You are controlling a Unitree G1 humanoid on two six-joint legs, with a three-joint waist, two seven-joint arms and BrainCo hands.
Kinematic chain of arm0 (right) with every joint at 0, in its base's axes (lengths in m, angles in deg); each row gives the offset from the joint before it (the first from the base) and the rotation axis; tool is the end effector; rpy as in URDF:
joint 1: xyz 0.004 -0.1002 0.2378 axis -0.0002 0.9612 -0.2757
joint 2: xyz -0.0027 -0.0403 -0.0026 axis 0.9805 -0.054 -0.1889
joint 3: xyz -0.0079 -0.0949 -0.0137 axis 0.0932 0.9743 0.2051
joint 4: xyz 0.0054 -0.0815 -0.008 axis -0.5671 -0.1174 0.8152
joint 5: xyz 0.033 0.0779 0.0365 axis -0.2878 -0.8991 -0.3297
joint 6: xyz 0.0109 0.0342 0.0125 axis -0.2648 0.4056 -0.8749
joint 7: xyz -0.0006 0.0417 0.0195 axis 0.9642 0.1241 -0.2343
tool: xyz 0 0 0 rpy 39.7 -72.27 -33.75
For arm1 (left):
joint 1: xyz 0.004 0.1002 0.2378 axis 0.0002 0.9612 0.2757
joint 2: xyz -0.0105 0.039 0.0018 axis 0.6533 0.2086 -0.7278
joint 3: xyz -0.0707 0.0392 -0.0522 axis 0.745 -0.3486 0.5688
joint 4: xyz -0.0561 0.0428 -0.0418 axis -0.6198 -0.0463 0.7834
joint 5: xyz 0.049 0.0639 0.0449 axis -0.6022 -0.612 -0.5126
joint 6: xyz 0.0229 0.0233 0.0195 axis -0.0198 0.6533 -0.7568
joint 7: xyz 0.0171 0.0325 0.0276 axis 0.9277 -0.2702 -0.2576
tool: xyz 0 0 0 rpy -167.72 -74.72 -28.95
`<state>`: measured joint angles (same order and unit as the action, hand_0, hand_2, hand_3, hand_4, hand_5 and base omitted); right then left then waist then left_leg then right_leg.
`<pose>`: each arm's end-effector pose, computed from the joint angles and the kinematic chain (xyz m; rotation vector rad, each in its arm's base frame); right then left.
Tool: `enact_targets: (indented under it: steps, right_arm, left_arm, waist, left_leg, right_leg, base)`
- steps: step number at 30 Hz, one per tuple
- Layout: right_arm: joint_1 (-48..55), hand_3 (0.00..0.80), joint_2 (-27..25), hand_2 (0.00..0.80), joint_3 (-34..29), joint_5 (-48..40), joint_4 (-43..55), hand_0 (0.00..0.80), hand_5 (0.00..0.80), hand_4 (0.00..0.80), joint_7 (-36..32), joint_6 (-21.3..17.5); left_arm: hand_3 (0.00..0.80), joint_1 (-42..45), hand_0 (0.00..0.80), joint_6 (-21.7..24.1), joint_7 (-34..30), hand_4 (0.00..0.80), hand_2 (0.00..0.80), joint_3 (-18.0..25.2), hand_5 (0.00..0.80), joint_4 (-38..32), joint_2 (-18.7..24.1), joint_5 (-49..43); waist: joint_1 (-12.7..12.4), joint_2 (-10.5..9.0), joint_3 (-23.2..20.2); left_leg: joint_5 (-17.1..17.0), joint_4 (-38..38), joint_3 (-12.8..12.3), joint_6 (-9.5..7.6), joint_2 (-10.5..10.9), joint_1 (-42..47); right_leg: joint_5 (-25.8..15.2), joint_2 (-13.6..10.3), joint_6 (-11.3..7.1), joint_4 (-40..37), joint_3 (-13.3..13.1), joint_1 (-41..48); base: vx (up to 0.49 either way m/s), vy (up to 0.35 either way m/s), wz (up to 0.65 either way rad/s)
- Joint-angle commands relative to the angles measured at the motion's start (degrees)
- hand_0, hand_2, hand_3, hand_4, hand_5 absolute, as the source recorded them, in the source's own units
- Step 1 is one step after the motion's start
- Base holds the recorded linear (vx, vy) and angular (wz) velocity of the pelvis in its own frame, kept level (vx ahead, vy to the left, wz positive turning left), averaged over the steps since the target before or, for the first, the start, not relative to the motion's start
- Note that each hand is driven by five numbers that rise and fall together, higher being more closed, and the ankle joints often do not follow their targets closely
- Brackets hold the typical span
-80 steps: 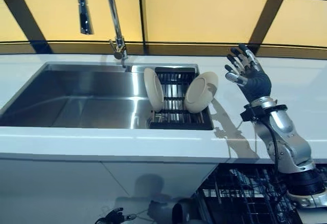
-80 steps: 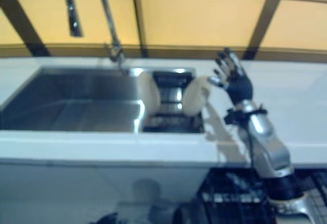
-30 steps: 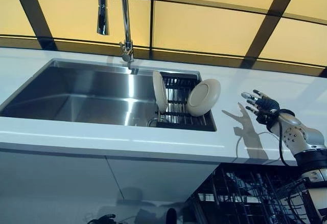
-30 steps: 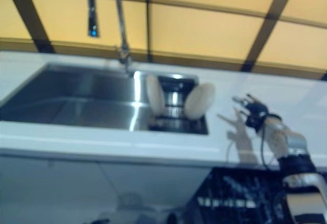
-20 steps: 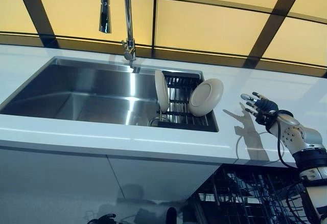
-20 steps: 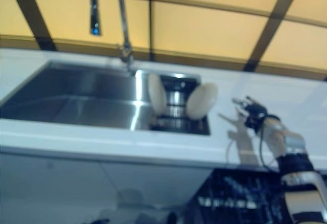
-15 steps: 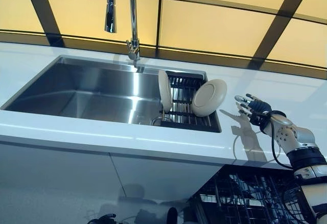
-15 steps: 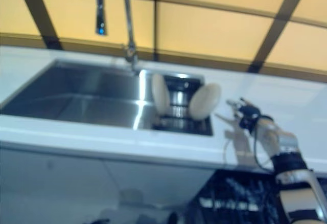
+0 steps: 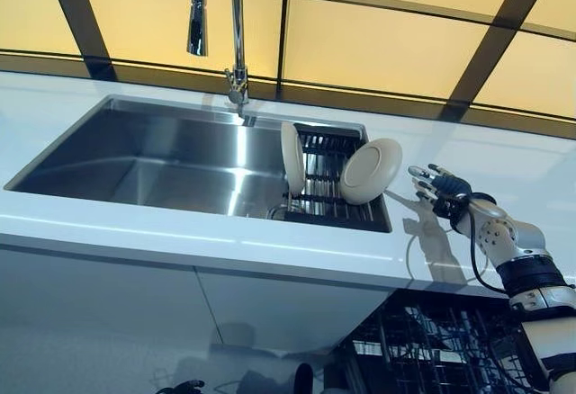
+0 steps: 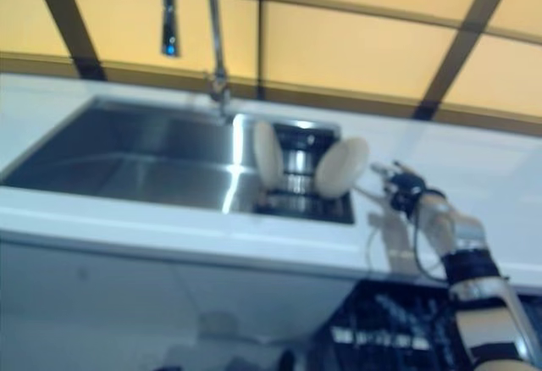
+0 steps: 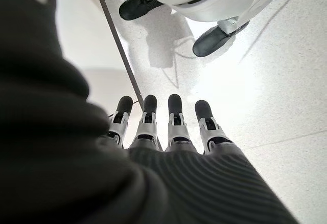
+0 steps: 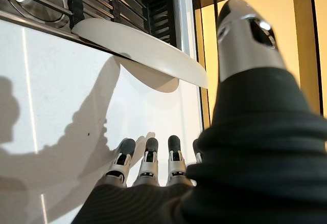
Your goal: Take plates into dishwasher
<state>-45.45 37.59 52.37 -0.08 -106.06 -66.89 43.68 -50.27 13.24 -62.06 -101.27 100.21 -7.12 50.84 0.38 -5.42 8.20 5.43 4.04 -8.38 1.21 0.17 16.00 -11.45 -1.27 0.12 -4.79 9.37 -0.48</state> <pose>0.2862 -0.2636 0.1291 0.1939 0.3628 -0.1709 0.0761 0.2367 -0.0945 0.4653 1.2780 -0.2397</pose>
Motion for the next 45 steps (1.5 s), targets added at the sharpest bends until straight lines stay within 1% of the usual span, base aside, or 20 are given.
enact_targets:
  steps: [1, 9, 18, 22, 29, 36, 45]
  right_arm:
    - [-7.69, 0.000, 2.78, 0.000, 1.74, -1.61, -2.62, 0.000, 0.000, 0.000, 0.48, -2.05]
    - [-7.87, 0.000, 4.06, 0.000, 2.25, -1.32, -3.11, 0.000, 0.000, 0.000, 1.96, -2.08]
    - [-10.08, 0.000, 4.87, 0.000, 2.56, -1.67, -5.62, 0.000, 0.000, 0.000, 5.04, -3.20]
    - [-10.45, 0.000, 4.88, 0.000, 2.54, -1.73, -6.34, 0.000, 0.000, 0.000, 5.33, -3.11]
    - [-11.06, 0.000, 5.10, 0.000, 2.43, -2.06, -7.59, 0.000, 0.000, 0.000, 5.80, -3.17]
    - [-12.18, 0.000, 5.12, 0.000, 2.19, -1.87, -9.08, 0.000, 0.000, 0.000, 5.85, -4.21]
    - [-13.27, 0.000, 4.92, 0.000, 2.33, -2.68, -9.29, 0.000, 0.000, 0.000, 6.52, -4.95]
  left_arm:
    - [0.000, -1.93, 0.000, 0.29, -0.27, 0.000, 0.000, -3.50, 0.000, -1.35, 0.59, -0.83]
    - [0.000, -1.86, 0.000, 0.42, -0.17, 0.000, 0.000, -3.57, 0.000, -0.77, 0.55, -0.76]
    - [0.000, -1.85, 0.000, 0.59, -0.38, 0.000, 0.000, -4.23, 0.000, -1.33, 0.74, -0.53]
    - [0.000, -1.86, 0.000, 0.95, -0.38, 0.000, 0.000, -4.44, 0.000, -1.32, 0.73, -0.62]
    - [0.000, -2.15, 0.000, 0.26, -0.28, 0.000, 0.000, -5.01, 0.000, -2.30, 0.79, -0.39]
    - [0.000, -2.92, 0.000, -0.16, -0.25, 0.000, 0.000, -5.49, 0.000, -2.63, 1.14, -0.04]
    - [0.000, -3.38, 0.000, 0.37, 0.10, 0.000, 0.000, -5.62, 0.000, -2.95, 1.21, 0.69]
  waist:
    - [-2.48, 1.47, 0.33]
    - [-2.87, 1.63, 0.85]
    - [-3.73, 1.84, 1.80]
    - [-3.91, 1.83, 2.19]
    - [-4.34, 1.74, 2.92]
    - [-4.79, 1.84, 3.94]
    - [-5.02, 1.93, 5.12]
  left_leg:
    - [1.29, 0.35, -1.20, -7.52, 3.96, -4.96]
    - [1.22, 0.48, -0.53, -7.51, 3.99, -4.75]
    - [1.14, 0.46, 0.31, -7.42, 4.01, -4.94]
    - [1.09, 0.40, 0.54, -7.44, 3.97, -5.00]
    - [1.24, -0.18, 1.02, -7.51, 3.86, -5.25]
    - [1.25, -0.71, 1.48, -7.38, 3.58, -5.87]
    - [1.25, -1.34, 1.61, -6.97, 3.13, -6.92]
  right_leg:
    - [7.99, 0.02, -6.48, 6.66, 3.49, -0.71]
    - [8.14, -0.15, -6.50, 7.02, 4.10, -0.91]
    - [8.39, -0.28, -6.46, 7.19, 4.86, -1.17]
    - [8.43, -0.31, -6.46, 7.41, 5.03, -1.35]
    - [8.41, -0.51, -6.59, 8.08, 5.48, -1.86]
    - [9.07, -0.55, -6.30, 8.52, 5.98, -2.31]
    - [10.29, -0.49, -5.69, 9.25, 6.41, -2.89]
  base:
    - [-0.003, -0.013, 0.06]
    - [0.000, -0.004, 0.01]
    - [0.006, -0.005, 0.03]
    - [0.026, -0.015, 0.11]
    - [0.044, -0.026, 0.04]
    - [0.049, -0.042, 0.05]
    - [0.035, -0.040, 0.04]
